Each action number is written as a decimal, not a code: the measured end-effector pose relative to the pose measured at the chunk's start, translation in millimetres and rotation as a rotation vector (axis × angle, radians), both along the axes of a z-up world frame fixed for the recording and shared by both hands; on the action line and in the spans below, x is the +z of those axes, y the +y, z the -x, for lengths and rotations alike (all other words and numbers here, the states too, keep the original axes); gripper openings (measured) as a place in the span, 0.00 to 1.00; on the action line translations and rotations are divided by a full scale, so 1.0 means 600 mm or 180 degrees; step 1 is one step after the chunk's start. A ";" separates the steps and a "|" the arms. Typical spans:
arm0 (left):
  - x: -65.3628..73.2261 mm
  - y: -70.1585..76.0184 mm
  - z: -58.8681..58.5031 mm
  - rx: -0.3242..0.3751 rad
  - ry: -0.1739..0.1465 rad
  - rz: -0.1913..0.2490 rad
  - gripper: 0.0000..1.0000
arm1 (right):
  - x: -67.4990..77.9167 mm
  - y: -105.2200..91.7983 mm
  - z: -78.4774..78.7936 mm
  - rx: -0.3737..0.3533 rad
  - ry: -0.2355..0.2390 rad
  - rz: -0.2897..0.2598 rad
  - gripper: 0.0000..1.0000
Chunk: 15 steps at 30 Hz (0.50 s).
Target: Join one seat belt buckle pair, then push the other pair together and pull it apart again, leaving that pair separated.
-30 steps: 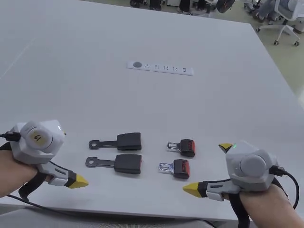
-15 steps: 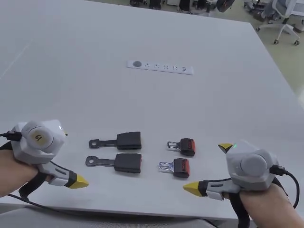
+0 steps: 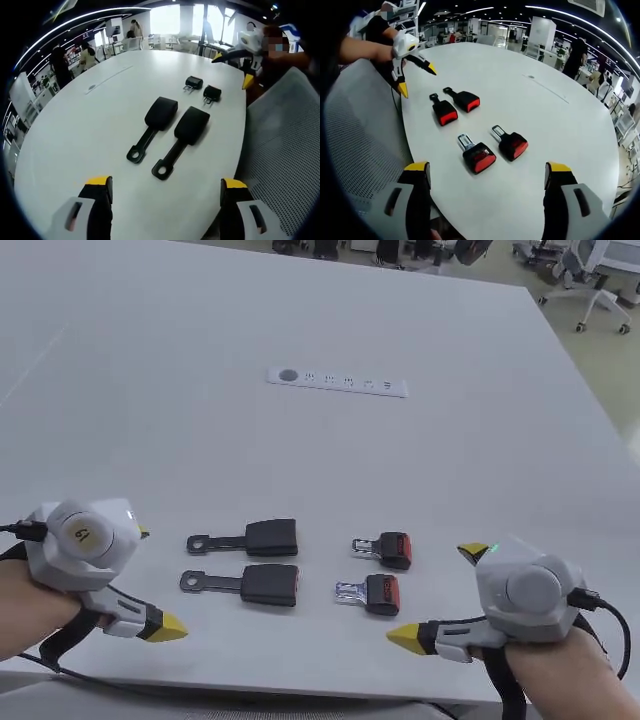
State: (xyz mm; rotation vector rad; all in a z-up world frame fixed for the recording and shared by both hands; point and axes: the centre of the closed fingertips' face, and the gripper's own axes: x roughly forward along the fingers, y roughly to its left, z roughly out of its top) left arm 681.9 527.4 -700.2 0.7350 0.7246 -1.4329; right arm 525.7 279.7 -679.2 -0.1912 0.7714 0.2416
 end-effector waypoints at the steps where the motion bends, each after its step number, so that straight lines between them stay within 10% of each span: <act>1: 0.000 -0.001 0.002 -0.0019 0.0000 -0.0004 0.90 | 0.000 0.000 0.000 0.0009 0.0005 -0.0001 0.94; 15: -0.006 -0.019 0.021 -0.0319 0.0046 -0.0039 0.75 | -0.002 0.005 -0.014 0.0239 -0.0020 -0.0016 0.78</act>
